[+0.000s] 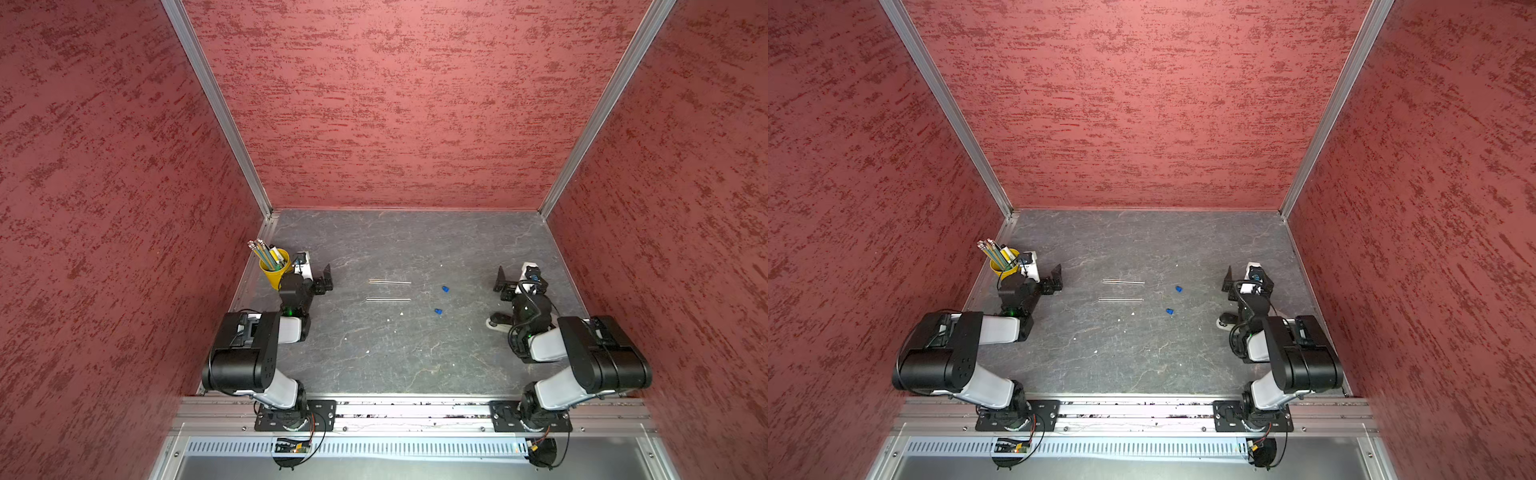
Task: Insert stoppers into test tubes
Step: Pick up the stopper from the center of the board.
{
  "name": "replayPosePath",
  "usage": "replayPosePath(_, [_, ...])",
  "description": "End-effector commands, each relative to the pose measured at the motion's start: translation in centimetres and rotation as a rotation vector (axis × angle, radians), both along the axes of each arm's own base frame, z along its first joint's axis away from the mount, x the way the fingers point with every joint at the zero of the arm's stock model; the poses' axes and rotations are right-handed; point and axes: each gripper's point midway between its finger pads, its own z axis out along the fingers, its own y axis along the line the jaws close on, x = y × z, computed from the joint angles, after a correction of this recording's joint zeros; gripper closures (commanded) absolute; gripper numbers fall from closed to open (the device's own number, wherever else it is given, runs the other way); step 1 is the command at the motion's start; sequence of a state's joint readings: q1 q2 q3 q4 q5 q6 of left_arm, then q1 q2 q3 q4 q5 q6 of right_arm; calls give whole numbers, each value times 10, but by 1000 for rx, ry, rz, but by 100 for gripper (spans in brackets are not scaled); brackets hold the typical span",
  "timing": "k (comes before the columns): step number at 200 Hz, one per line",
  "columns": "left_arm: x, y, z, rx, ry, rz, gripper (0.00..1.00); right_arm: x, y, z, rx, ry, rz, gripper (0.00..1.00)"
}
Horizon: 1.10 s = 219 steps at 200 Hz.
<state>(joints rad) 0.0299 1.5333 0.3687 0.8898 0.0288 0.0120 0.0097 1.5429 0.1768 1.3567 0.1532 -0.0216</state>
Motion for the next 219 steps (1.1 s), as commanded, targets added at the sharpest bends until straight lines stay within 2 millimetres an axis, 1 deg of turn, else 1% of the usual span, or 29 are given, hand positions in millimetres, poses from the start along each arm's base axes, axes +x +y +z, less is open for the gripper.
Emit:
replayPosePath(1, [3, -1, 5, -9, -11, -7, 0, 4, 0, 9, 22, -33, 6, 1])
replayPosePath(129, [3, 1, 5, -13, -11, -10, 1, 5, 0, 10, 22, -34, 6, 1])
replayPosePath(148, [3, -3, 6, -3, -12, -16, 1, 5, 0, 10, 22, -33, 5, 1])
replayPosePath(161, [3, -7, 14, 21, -10, -25, 1, 4, 0, 9, 22, -32, 6, 1])
replayPosePath(179, [3, -4, 33, 47, 3, 25, 1, 8, 0, 8, 29, -21, 22, 1])
replayPosePath(186, [2, -8, 42, 66, 7, 24, 0, 8, 0, 8, 31, -20, 29, 1])
replayPosePath(193, [0, -16, 51, 77, 14, 2, 0, 6, 1, 11, 24, -29, 31, 1])
replayPosePath(198, [-2, -24, 62, 85, 3, -26, 1, 5, 3, 15, 19, -37, 42, 1])
replayPosePath(201, [-5, -29, 62, 89, 23, -45, 0, 5, 4, 18, 17, -42, 48, 1])
replayPosePath(205, [-8, -37, 66, 93, 25, -76, 0, 5, 4, 21, 15, -39, 48, 1])
replayPosePath(207, [-9, -40, 68, 96, 30, -87, 0, 7, 4, 20, 18, -26, 46, 1])
replayPosePath(210, [-11, -45, 72, 98, 30, -110, 0, 7, 4, 28, 21, -36, 43, 1])
replayPosePath(219, [-18, -59, 79, 108, 42, -164, 0, 14, 3, 35, 42, 5, 39, 1])
